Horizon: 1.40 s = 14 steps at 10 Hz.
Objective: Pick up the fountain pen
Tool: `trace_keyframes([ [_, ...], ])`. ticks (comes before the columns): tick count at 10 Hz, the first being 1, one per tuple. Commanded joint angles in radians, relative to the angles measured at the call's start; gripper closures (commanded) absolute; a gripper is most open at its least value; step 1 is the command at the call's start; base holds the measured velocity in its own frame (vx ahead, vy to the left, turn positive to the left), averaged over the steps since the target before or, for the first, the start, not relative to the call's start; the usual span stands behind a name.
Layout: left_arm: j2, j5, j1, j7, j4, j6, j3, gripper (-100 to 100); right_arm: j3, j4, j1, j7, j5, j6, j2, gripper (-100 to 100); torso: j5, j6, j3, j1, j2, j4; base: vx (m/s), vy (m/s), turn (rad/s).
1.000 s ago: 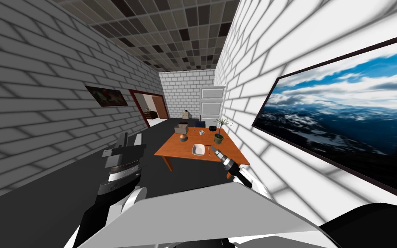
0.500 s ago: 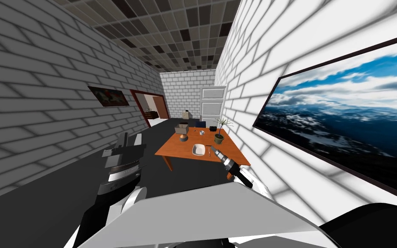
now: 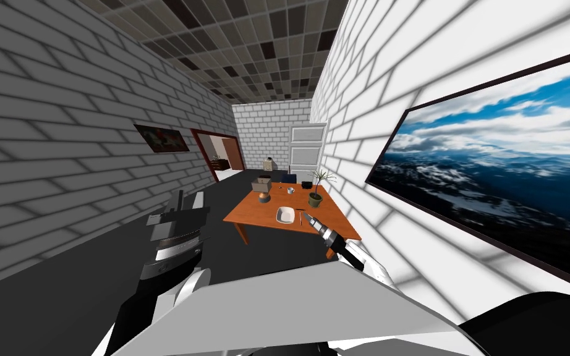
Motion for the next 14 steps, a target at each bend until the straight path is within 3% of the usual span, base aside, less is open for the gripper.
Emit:
trace_keyframes([
  [1, 0.000, 0.000, 0.000, 0.000, 0.000, 0.000, 0.000, 0, 0.006, 0.025, -0.004, -0.002, 0.012, -0.004, -0.017, -100, 0.000, 0.000, 0.000, 0.000, 0.000, 0.000, 0.011, 0.002, 0.061],
  [10, 0.000, 0.000, 0.000, 0.000, 0.000, 0.000, 0.000, 0, 0.006, 0.025, -0.004, -0.002, 0.012, -0.004, -0.017, -100, 0.000, 0.000, 0.000, 0.001, 0.000, 0.000, 0.000, -0.009, 0.013],
  [14, 0.000, 0.000, 0.000, 0.000, 0.000, 0.000, 0.000, 0, 0.014, 0.089, 0.020, 0.008, 0.041, -0.005, -0.071, -100, 0.000, 0.000, -0.001, 0.002, -0.002, -0.001, 0.031, 0.019, 0.158],
])
